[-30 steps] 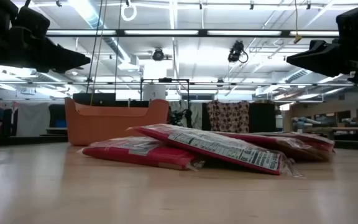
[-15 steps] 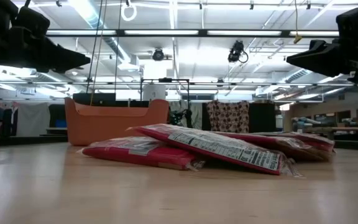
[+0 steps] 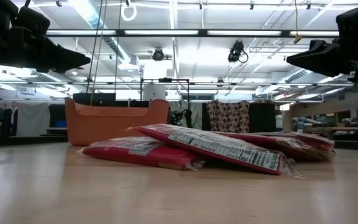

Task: Sort popcorn bags into baskets

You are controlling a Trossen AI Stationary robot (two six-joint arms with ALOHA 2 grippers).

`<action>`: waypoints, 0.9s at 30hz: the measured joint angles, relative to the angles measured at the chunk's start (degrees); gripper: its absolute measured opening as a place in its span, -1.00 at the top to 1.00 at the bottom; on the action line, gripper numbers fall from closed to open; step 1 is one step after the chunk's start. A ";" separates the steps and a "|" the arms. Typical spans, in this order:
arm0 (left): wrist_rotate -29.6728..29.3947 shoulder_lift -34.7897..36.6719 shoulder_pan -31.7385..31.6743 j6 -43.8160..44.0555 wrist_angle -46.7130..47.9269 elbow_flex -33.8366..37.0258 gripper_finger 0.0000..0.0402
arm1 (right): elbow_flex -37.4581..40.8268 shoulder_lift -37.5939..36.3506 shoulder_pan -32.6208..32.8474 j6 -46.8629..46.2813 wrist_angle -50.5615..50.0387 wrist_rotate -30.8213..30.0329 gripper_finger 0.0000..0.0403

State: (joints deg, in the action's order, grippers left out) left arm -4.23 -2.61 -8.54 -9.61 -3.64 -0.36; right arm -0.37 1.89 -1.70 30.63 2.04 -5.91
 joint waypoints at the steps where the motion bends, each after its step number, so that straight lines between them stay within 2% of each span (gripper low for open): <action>1: 0.00 0.01 -0.02 0.00 -0.02 0.00 0.29 | -0.02 0.01 -0.01 -0.01 -0.01 0.00 0.56; 20: 0.01 0.00 -0.01 0.31 -1.05 0.01 0.29 | 0.00 0.00 -0.02 0.00 0.00 0.00 0.56; 23: 0.04 0.00 0.04 6.39 -3.22 0.02 0.29 | -0.01 0.01 0.01 -0.01 0.00 0.00 0.56; 27: -0.65 0.02 0.04 24.46 -6.83 0.00 0.29 | -0.02 0.00 0.01 0.00 0.00 0.00 0.56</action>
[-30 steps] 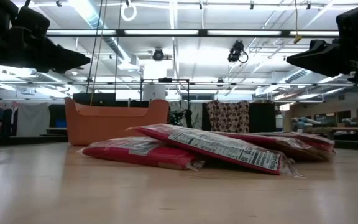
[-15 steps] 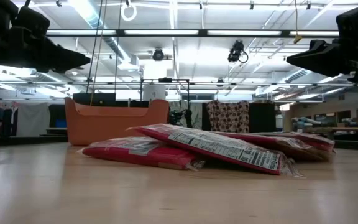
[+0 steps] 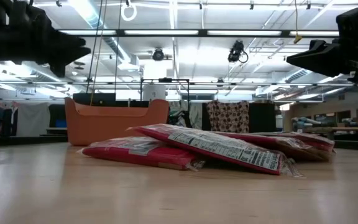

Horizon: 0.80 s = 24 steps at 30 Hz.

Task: Sort popcorn bags into baskets
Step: Put the red popcorn bag into the orange container

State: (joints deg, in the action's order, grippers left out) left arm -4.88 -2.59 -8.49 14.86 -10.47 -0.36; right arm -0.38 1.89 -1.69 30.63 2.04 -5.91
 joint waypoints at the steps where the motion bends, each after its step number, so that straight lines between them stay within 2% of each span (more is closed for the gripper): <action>1: -0.77 0.00 0.00 4.51 -0.21 0.01 0.29 | 0.00 0.00 -0.02 -0.02 0.00 0.00 0.56; 6: -1.34 -0.02 -0.02 27.00 -0.24 0.02 0.29 | 0.01 0.01 0.00 0.00 0.00 0.00 0.56; 10: -1.78 -0.02 -0.01 33.29 -1.84 0.02 0.29 | 0.01 0.02 -0.02 0.23 0.02 -0.28 0.56; 14: -9.61 -0.01 0.00 43.41 -8.72 0.02 0.29 | 0.01 0.00 -0.02 0.29 0.39 -1.77 0.56; 18: -15.20 0.00 -0.02 45.44 -17.81 0.00 0.29 | 0.00 0.04 -0.02 0.62 1.67 -1.88 0.56; 20: -15.38 -0.02 0.09 44.73 -21.26 -0.07 0.29 | 0.01 0.02 -0.02 0.44 3.98 -1.90 0.56; 24: -14.90 -2.72 1.51 43.70 -21.29 -3.27 0.29 | 0.02 0.04 -0.02 -0.83 11.22 -1.57 0.56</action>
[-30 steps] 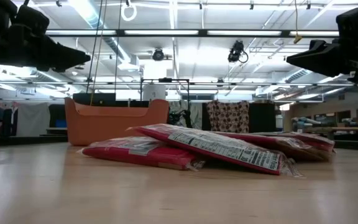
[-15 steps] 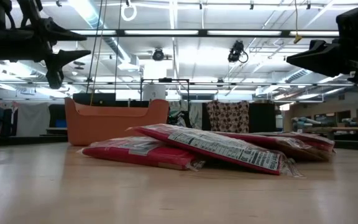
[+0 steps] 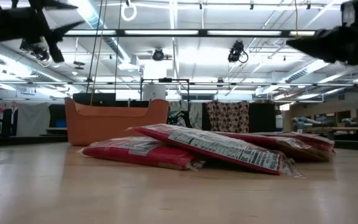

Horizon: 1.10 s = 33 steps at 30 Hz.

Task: Sort popcorn bags into baskets
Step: Put the red popcorn bag into the orange container

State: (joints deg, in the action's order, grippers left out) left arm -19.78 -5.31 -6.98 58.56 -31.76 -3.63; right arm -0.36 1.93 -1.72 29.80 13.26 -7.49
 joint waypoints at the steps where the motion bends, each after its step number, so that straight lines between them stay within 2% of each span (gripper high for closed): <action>1: 0.06 -1.30 0.43 -0.72 -0.40 -1.36 0.29 | -0.02 0.00 0.00 -1.43 2.29 -0.02 0.56; 5: 0.05 -9.43 2.12 -3.83 0.02 -6.80 0.29 | -0.01 -0.01 0.00 -8.81 10.92 -1.57 0.56; 8: 0.08 -16.85 3.19 -5.25 -0.34 -11.24 0.29 | 0.00 -0.02 0.00 -18.36 17.37 -3.72 0.56; 13: 0.08 -30.10 5.16 -5.19 -0.17 -18.51 0.29 | -0.02 -0.02 0.00 -47.09 22.93 -17.06 0.56; 16: 0.12 -36.79 5.79 -5.21 -0.05 -22.15 0.29 | 0.00 -0.01 0.02 -56.62 22.69 -22.49 0.56; 19: 0.74 -41.72 6.08 -2.07 -0.10 -24.92 0.29 | 0.00 -0.02 0.00 -59.01 22.79 -25.37 0.56; 24: 10.89 -49.08 6.84 2.55 -0.12 -29.46 0.29 | 0.00 -0.02 0.01 -58.84 24.41 -25.90 0.56; 27: 14.65 -53.69 8.08 3.79 -0.10 -32.20 0.29 | 0.00 -0.02 0.02 -60.95 24.46 -25.66 0.56; 33: 15.77 -63.63 12.42 -0.94 1.37 -39.42 0.29 | 0.00 -0.02 0.02 -72.55 24.07 -20.72 0.56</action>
State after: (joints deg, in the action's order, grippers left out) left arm -4.01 -68.94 5.44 57.61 -30.39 -43.05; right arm -0.36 1.91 -1.70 -42.75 37.32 -28.21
